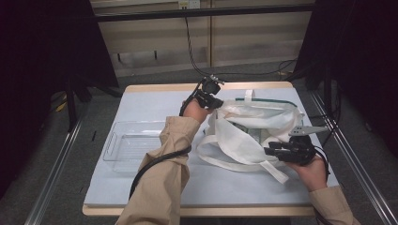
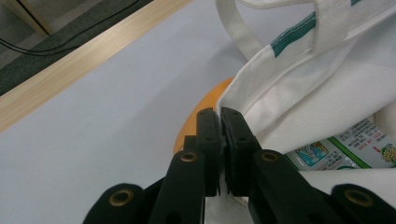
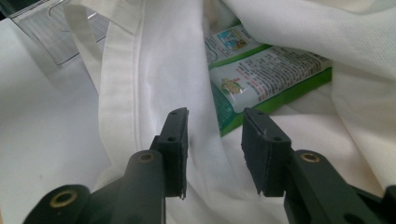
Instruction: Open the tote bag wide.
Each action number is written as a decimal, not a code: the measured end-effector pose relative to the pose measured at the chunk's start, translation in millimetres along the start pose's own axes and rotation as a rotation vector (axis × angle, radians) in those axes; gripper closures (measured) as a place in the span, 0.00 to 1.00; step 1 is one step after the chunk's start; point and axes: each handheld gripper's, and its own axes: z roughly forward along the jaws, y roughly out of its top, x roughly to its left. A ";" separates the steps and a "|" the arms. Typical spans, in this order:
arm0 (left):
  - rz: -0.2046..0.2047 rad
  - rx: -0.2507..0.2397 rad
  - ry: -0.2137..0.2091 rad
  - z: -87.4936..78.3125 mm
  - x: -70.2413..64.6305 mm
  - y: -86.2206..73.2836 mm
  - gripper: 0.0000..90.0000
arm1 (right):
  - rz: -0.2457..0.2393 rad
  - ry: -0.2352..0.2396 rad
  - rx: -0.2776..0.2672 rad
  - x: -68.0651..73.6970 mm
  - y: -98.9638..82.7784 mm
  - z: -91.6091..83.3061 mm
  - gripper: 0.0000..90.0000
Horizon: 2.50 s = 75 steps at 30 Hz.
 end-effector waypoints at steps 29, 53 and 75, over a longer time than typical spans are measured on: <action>-0.034 -0.003 0.035 11.0 -0.5 -0.5 0.97 | -0.109 0.104 0.075 20.8 7.9 30.0 1.00; -0.032 0.022 0.034 16.7 1.8 -4.7 0.97 | -0.160 0.153 0.093 29.9 5.4 28.1 1.00; -0.052 -0.021 -0.065 -11.5 -3.4 -2.0 0.79 | -0.136 0.113 0.068 26.1 6.0 27.3 0.97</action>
